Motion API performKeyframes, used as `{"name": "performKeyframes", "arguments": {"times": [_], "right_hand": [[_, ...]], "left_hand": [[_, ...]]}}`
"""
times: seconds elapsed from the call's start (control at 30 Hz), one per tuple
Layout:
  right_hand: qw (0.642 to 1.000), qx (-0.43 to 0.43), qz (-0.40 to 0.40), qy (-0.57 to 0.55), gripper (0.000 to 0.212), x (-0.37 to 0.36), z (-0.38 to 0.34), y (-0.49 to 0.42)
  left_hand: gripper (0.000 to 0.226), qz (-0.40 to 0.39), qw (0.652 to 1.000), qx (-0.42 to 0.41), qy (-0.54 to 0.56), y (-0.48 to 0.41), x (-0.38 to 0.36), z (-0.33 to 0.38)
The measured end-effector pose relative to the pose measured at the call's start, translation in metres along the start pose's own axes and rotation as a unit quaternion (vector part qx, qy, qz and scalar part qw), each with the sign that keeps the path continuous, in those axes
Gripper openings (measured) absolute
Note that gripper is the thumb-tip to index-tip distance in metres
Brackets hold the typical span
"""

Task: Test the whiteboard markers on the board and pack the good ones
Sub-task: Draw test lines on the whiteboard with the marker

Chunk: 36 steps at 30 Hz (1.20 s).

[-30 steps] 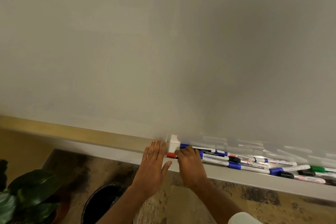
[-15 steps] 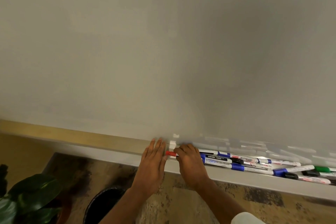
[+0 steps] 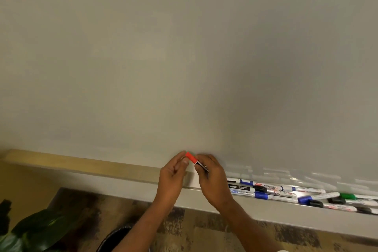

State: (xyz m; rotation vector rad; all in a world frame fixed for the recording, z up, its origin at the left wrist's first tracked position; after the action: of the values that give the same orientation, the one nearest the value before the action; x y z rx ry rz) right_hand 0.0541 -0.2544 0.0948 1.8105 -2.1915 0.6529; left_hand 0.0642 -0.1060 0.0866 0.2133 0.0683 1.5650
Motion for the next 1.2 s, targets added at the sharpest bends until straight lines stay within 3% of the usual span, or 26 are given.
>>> {"name": "performKeyframes", "arguments": {"times": [0.13,0.3,0.57,0.77,0.93,1.2], "right_hand": [[0.992,-0.030,-0.006,-0.123,0.027,0.030,-0.056,-0.005],[0.982,-0.030,-0.005,-0.185,0.027,0.068,-0.111,-0.011],[0.978,0.031,0.024,-0.205,0.015,0.137,-0.206,-0.012],[0.974,0.073,0.010,-0.215,0.020,0.172,-0.258,-0.005],[0.969,0.089,0.013,-0.228,0.043,0.196,-0.287,0.001],[0.970,0.109,0.102,-0.193,0.038,0.236,-0.306,0.000]], "left_hand": [[0.026,-0.037,0.995,0.000,0.089,0.010,-0.012,0.059],[0.029,-0.093,0.985,-0.030,0.143,0.027,-0.020,0.130],[0.035,-0.188,0.961,-0.101,0.176,0.057,-0.036,0.234],[0.035,-0.250,0.935,-0.133,0.215,0.082,-0.048,0.291],[0.036,-0.259,0.929,-0.137,0.227,0.094,-0.056,0.322],[0.031,-0.245,0.929,-0.151,0.233,0.111,-0.071,0.369]]}}
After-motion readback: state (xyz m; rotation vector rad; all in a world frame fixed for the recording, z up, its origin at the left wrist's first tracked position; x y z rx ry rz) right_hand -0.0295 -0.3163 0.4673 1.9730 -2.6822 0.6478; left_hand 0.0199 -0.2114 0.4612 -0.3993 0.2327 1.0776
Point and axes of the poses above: each hand's wrist, its own y-axis away from the middle knuckle, its own x-axis out of the back of the hand, z = x × y, the point moved 8 cm from there along -y, towards the middle knuckle, and after that the axes turned 1 degree about -x, right-handed, at the moved point
